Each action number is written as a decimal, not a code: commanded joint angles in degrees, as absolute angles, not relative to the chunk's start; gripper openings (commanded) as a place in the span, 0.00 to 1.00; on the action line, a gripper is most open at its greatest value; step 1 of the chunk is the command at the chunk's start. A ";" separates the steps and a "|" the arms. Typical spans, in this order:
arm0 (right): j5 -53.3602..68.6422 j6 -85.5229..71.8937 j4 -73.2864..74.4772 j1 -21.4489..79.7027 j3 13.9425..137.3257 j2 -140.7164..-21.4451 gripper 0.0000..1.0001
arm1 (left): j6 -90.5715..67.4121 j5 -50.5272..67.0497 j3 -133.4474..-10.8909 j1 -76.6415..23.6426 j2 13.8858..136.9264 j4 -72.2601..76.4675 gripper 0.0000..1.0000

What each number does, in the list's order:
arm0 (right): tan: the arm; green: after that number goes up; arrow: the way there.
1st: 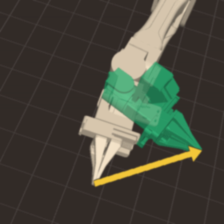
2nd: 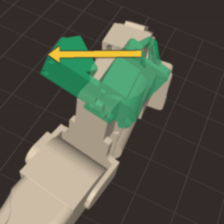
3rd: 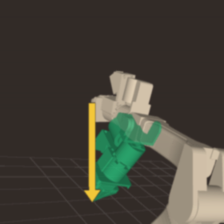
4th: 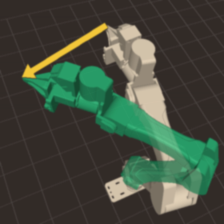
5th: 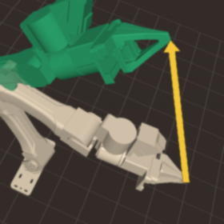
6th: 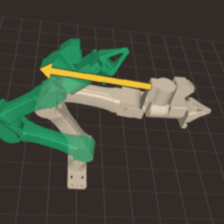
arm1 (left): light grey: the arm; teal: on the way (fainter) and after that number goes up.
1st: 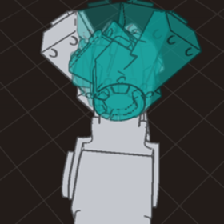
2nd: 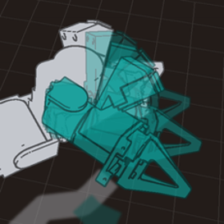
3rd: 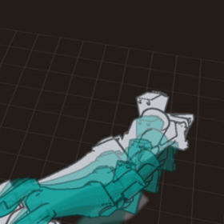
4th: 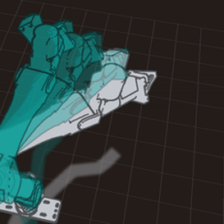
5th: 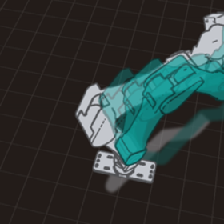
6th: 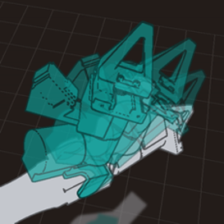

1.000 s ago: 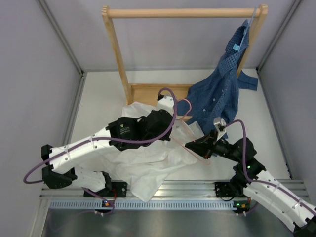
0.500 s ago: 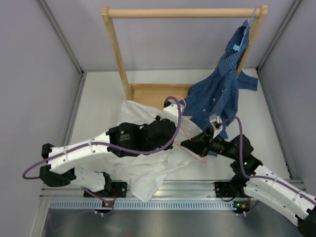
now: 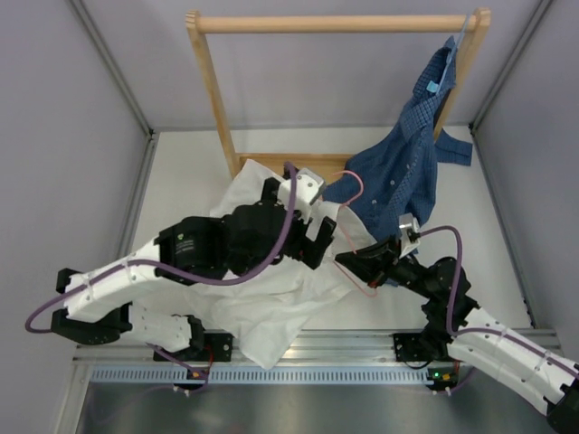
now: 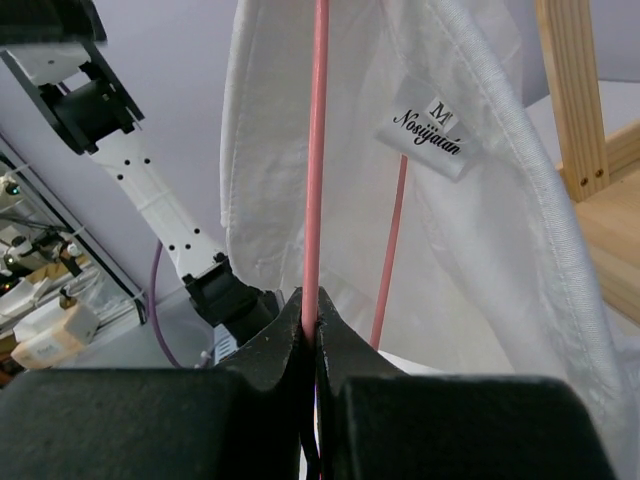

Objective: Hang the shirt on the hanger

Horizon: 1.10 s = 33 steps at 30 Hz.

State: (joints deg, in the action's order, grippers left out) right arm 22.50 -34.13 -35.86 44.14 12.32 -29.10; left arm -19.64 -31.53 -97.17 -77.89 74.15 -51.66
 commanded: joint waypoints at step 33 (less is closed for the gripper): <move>42.88 -33.30 -35.59 44.91 17.49 -23.11 0.00 | 31.73 63.10 -106.18 -47.02 83.32 -64.78 0.60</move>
